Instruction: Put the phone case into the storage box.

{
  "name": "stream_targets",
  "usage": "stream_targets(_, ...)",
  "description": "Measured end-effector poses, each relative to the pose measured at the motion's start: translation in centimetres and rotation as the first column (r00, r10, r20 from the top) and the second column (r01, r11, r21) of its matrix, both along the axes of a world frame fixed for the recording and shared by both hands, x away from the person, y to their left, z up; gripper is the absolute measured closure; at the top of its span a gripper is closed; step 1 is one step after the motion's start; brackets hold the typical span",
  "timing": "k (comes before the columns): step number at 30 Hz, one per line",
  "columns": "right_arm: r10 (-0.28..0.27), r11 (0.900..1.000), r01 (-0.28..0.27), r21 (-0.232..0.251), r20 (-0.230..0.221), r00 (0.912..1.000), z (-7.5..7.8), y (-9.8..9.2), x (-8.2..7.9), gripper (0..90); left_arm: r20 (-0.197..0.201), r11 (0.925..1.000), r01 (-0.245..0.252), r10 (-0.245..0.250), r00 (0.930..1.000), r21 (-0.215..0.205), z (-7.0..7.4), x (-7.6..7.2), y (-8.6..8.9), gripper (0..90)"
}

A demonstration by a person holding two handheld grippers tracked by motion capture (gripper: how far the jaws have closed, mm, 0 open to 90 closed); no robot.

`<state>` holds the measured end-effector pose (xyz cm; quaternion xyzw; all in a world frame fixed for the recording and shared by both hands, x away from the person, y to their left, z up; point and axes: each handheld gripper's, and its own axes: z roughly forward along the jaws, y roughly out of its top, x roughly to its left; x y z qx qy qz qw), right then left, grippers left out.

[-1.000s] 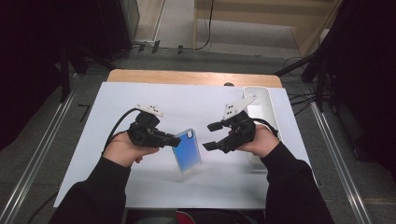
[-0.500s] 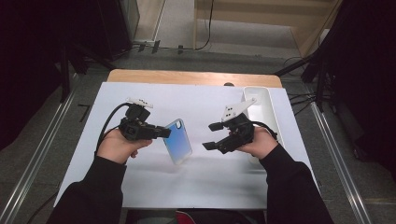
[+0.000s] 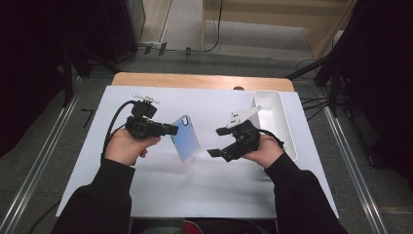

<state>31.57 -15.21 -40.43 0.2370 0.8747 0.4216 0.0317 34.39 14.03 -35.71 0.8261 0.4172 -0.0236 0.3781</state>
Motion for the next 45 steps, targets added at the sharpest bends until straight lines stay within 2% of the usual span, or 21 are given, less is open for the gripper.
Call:
stream_targets(6, -0.045, 0.999, 0.045, 0.013, 0.014, 0.9989, -0.2, 0.3, 0.1, 15.7, 0.005, 1.0000, -0.005, 0.005, 1.0000, 0.000, 0.5, 0.6, -0.7, 79.5)
stream_targets(8, -0.057, 0.998, 0.057, 0.019, 0.017, 0.9982, -0.3, 0.4, 0.1, 9.1, 0.011, 0.9999, -0.011, 0.011, 0.9999, 0.007, 0.6, 0.9, -0.8, 79.5)
stream_targets(11, -0.097, 0.995, 0.096, 0.039, 0.010, 0.9953, -0.5, 0.6, 0.1, 5.9, 0.006, 0.9998, -0.020, 0.020, 0.9998, -0.003, 0.8, 1.3, -0.8, 79.5)
stream_targets(12, -0.102, 0.994, 0.102, 0.044, 0.010, 0.9947, -0.5, 0.7, 0.1, 0.0, 0.007, 0.9998, -0.019, 0.019, 0.9998, 0.000, 0.9, 1.5, -0.8, 79.5)
stream_targets(14, -0.111, 0.993, 0.110, 0.041, 0.013, 0.9938, -0.5, 1.2, 0.0, 0.0, 0.008, 0.9998, -0.022, 0.022, 0.9997, 0.001, 1.1, 1.7, -0.9, 79.5)
stream_targets(16, -0.146, 0.989, 0.145, 0.041, 0.038, 0.9885, -0.3, 1.5, -0.2, 0.0, 0.007, 0.9997, -0.024, 0.024, 0.9997, -0.001, 1.2, 1.9, -1.0, 79.5)
stream_targets(22, -0.188, 0.980, 0.184, 0.077, 0.054, 0.9806, 0.3, 2.4, -0.5, 0.0, 0.002, 0.9998, -0.018, 0.018, 0.9998, -0.010, 1.3, 2.2, -1.2, 79.5)
stream_targets(29, -0.252, 0.965, 0.248, 0.087, 0.042, 0.9668, 0.4, 3.3, -0.2, 0.0, -0.005, 0.9999, -0.012, 0.012, 0.9999, -0.006, 1.0, 2.0, -1.8, 79.5)
stream_targets(32, -0.277, 0.958, 0.272, 0.093, 0.052, 0.9594, 0.5, 3.6, 0.0, 0.0, -0.004, 1.0000, 0.004, -0.004, 1.0000, 0.002, 1.0, 1.9, -1.9, 79.5)
stream_targets(37, -0.316, 0.946, 0.309, 0.097, 0.061, 0.9468, 0.5, 4.2, 0.1, 0.0, -0.003, 1.0000, 0.003, -0.003, 1.0000, -0.002, 0.9, 1.8, -2.1, 79.5)
stream_targets(42, -0.334, 0.939, 0.327, 0.106, 0.056, 0.9409, 0.4, 4.5, 0.3, 0.0, -0.016, 0.9999, 0.007, -0.007, 0.9998, -0.012, 0.9, 1.8, -2.2, 79.5)
stream_targets(45, -0.341, 0.936, 0.334, 0.110, 0.048, 0.9390, 0.4, 4.8, 0.2, 0.0, -0.019, 0.9999, 0.011, -0.011, 0.9998, -0.003, 0.8, 1.7, -2.3, 79.4)
